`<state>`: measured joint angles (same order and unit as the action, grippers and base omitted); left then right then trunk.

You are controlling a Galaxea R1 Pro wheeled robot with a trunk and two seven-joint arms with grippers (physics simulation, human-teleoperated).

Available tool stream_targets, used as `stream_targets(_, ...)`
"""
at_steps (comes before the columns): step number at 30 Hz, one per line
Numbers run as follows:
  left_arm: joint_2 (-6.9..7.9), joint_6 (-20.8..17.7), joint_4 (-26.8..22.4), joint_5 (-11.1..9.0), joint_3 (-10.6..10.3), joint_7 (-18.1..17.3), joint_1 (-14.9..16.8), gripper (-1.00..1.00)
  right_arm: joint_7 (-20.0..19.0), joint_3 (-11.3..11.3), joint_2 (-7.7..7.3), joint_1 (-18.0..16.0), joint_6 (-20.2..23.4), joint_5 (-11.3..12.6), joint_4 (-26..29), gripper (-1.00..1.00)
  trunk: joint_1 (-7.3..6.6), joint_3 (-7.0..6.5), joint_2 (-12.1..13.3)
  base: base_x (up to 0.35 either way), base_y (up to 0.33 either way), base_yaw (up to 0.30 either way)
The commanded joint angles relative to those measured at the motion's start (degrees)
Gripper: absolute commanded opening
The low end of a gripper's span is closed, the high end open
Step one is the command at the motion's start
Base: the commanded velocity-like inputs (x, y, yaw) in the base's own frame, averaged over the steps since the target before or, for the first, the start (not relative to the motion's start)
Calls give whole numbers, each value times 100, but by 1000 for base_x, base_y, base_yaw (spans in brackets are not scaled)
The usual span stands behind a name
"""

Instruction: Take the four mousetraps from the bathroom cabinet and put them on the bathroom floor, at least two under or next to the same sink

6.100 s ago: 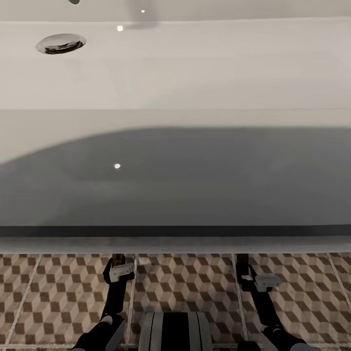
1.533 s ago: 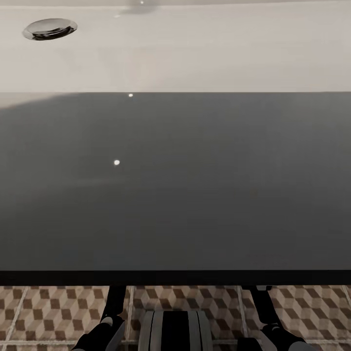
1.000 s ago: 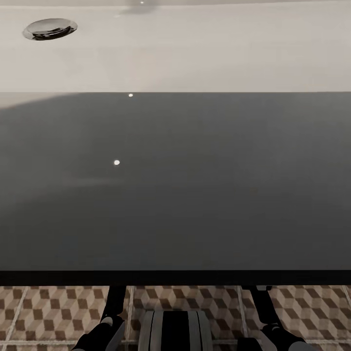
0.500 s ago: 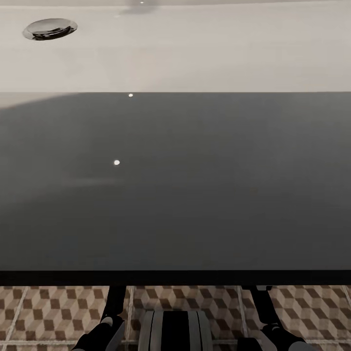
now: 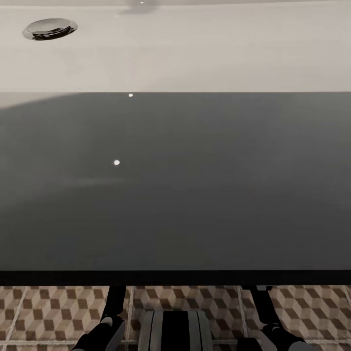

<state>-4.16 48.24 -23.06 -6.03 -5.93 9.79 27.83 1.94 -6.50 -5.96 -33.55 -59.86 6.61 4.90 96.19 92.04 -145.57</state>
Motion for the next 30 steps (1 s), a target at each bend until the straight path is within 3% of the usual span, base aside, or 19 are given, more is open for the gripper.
stream_targets(1, 4, 18, 3, -40, -50, 38, 3, -100, 9, -53, -1, -2, -14, 58, -3, -100, -1, 3, -1, 0, 0, 0)
stream_targets(18, -5, 17, 3, -47, -48, 42, 3, -100, 12, -62, -1, -2, -14, 60, -1, -100, -1, 3, -1, 0, 0, 0)
stream_targets(24, -21, 7, 3, -39, -55, 56, 3, -100, 11, -62, -1, -2, -14, 60, -3, -100, -16, -130, 7, 0, 0, 0)
stream_targets(30, -23, 9, 3, -43, -50, 58, 3, -100, 14, -61, -1, -2, -14, 60, -2, -100, -16, -130, 7, 0, 0, 0)
